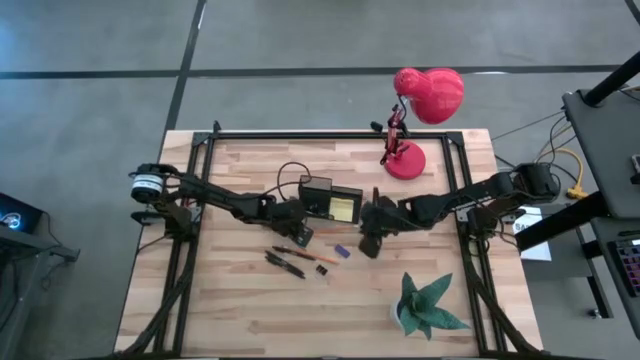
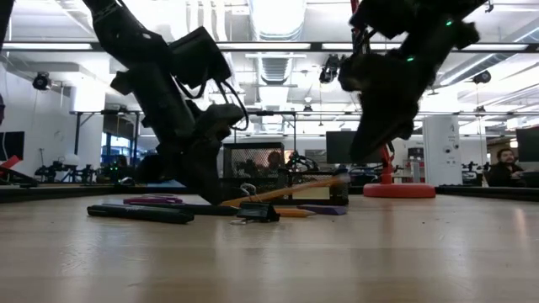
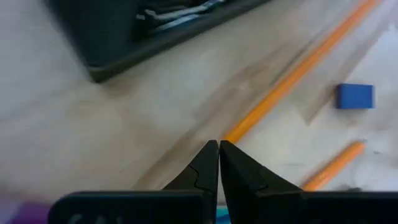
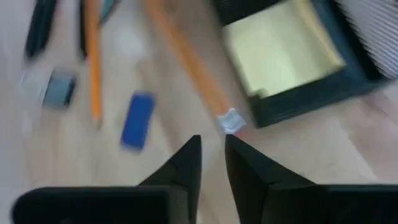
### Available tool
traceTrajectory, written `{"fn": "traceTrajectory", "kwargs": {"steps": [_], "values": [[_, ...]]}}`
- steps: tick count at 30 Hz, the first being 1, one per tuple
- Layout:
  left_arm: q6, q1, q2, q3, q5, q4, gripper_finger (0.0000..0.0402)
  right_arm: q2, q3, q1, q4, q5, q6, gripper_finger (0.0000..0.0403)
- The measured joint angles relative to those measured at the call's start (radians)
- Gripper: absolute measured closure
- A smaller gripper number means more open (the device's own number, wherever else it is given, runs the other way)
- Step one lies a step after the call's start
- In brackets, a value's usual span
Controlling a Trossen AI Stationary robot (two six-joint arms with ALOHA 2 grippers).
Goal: Pick and place office supplies into organizer
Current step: Put the top orange pencil into the black desk organizer
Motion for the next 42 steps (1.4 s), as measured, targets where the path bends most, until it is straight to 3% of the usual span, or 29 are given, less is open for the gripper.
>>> {"fn": "traceTrajectory", "kwargs": {"steps": [6, 12, 15, 21, 33, 42], "values": [[-0.002, 0.001, 0.007, 0.000, 0.003, 0.029, 0.0402, 0.001, -0.002, 0.046, -0.006, 0.016, -0.100, 0.0283], [0.020, 0.002, 0.025, -0.001, -0.008, 0.038, 0.0401, 0.037, -0.002, 0.039, -0.006, 0.181, -0.224, 0.0254], [0.021, 0.002, 0.040, 0.002, -0.003, 0.043, 0.0401, 0.061, -0.002, 0.020, -0.005, 0.198, -0.295, 0.0246], [0.021, 0.002, 0.042, 0.003, -0.002, 0.047, 0.0401, 0.120, -0.002, -0.001, -0.007, 0.154, -0.384, 0.0241], [0.027, 0.002, 0.044, 0.001, -0.006, 0.053, 0.0401, 0.164, 0.021, -0.003, -0.023, 0.157, -0.408, 0.0261], [0.044, 0.002, 0.044, 0.000, -0.008, 0.058, 0.0401, 0.144, 0.024, -0.018, -0.055, 0.258, -0.420, 0.0248]]}}
